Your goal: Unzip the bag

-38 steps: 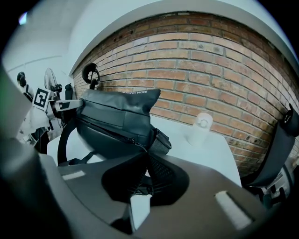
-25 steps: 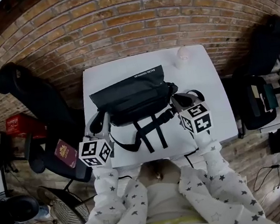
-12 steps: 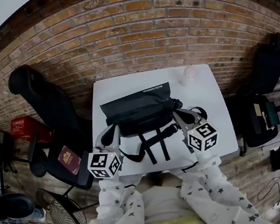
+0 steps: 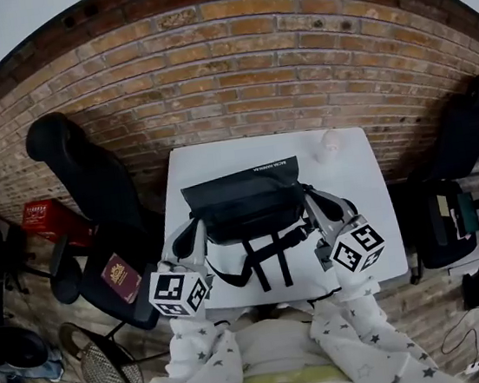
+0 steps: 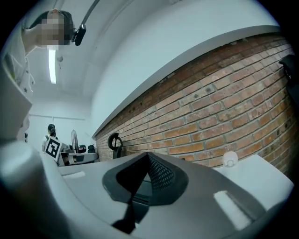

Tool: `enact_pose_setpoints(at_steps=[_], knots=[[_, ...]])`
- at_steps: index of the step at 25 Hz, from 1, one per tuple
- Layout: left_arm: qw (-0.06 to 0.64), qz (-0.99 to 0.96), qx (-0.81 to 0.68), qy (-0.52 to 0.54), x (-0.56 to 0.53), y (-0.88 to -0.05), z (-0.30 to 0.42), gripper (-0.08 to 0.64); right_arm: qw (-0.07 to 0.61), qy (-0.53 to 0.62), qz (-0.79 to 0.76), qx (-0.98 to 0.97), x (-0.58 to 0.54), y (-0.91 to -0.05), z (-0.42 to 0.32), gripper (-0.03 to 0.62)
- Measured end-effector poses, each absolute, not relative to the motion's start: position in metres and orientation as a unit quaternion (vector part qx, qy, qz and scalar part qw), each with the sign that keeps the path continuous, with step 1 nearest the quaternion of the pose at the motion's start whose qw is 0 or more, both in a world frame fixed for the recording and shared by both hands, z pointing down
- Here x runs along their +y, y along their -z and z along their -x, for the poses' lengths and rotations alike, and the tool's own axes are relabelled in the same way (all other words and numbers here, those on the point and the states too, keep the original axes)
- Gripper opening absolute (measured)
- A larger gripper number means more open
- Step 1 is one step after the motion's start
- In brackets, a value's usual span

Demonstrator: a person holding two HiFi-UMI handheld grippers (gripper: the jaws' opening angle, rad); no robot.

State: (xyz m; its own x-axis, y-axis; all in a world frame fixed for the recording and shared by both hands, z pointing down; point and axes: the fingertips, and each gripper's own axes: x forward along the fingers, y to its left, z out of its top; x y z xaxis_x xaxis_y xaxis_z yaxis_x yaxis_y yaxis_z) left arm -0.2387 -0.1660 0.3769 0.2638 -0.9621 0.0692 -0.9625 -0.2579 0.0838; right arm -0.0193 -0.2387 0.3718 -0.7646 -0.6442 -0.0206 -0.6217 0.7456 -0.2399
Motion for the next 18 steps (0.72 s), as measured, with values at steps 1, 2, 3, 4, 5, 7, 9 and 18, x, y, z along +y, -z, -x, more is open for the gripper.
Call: enact_pose_setpoints(at_steps=[1,2,3,4,5,7,9,18], knots=[[0.053,-0.792,-0.608,0.001,-0.166,-0.374,0.239,-0.002,0.056,0.108,0.34,0.933,-0.239,-0.368,0.019,0.008],[0.051,-0.791,-0.61,0.003,-0.166,-0.372,0.239,-0.002,0.061,0.107,0.34,0.932,-0.24,-0.365,0.019,0.008],[0.049,-0.79,-0.611,0.005,-0.166,-0.37,0.24,-0.002,0.065,0.106,0.341,0.932,-0.24,-0.362,0.018,0.008],[0.046,-0.789,-0.612,0.006,-0.167,-0.368,0.24,-0.002,0.069,0.104,0.342,0.931,-0.241,-0.361,0.017,0.008],[0.044,-0.789,-0.613,0.007,-0.167,-0.366,0.241,-0.002,0.072,0.101,0.343,0.931,-0.242,-0.36,0.016,0.008],[0.038,-0.786,-0.617,0.01,-0.167,-0.361,0.242,-0.002,0.076,0.094,0.347,0.93,-0.243,-0.355,0.015,0.008],[0.031,-0.784,-0.62,0.01,-0.167,-0.356,0.243,-0.002,0.078,0.088,0.353,0.928,-0.244,-0.349,0.013,0.008],[0.011,-0.772,-0.636,0.007,-0.165,-0.347,0.248,-0.002,0.089,0.065,0.378,0.919,-0.247,-0.341,0.001,0.006]])
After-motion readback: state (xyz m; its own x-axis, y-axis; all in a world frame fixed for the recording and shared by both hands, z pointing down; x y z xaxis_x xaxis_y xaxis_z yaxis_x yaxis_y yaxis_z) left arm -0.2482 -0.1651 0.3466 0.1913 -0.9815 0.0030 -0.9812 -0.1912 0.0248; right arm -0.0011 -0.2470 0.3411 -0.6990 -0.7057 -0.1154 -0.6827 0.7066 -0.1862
